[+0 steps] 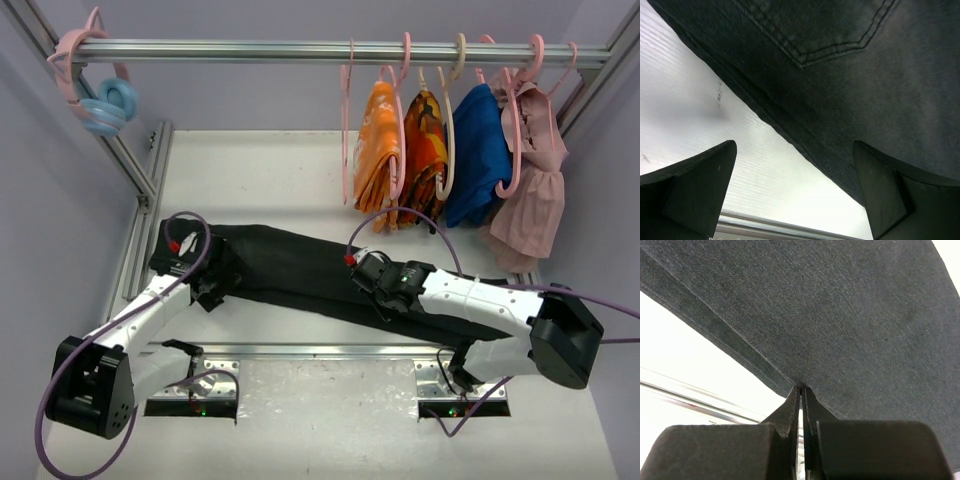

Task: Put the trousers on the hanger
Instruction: Fold the trousers at the center of the board.

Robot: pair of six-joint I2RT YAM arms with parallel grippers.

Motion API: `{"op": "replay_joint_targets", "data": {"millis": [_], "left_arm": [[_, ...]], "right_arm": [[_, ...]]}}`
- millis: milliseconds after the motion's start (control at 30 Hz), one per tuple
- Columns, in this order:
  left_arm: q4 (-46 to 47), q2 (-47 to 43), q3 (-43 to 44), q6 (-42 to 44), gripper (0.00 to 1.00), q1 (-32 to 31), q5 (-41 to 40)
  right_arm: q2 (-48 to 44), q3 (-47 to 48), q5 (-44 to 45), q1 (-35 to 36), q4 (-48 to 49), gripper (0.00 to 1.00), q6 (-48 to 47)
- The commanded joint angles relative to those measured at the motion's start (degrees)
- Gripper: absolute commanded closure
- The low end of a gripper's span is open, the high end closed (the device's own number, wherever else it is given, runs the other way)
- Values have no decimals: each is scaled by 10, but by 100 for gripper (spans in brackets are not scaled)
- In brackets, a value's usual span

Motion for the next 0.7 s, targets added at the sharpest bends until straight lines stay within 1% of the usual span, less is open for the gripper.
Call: {"op": "replay_joint_targets", "data": {"millis": [0, 167, 233, 300, 400, 467, 500, 667], "left_arm": [[69, 15, 7, -43, 3, -23, 12], [89, 12, 18, -81, 7, -47, 9], [100, 28, 22, -99, 8, -68, 9], [101, 61, 32, -120, 9, -87, 7], [112, 91, 34, -138, 18, -107, 4], [117, 107, 35, -148, 29, -115, 6], [121, 117, 37, -153, 32, -123, 7], [122, 145, 51, -158, 34, -133, -4]], "right_arm": [[13, -3, -8, 4, 3, 100, 13], [20, -4, -10, 8, 9, 100, 13], [20, -5, -10, 8, 13, 100, 14], [20, -6, -10, 8, 13, 100, 15], [17, -7, -8, 9, 13, 100, 14], [14, -8, -8, 9, 14, 100, 15], [11, -9, -7, 9, 14, 100, 15], [3, -11, -10, 10, 15, 100, 16]]}}
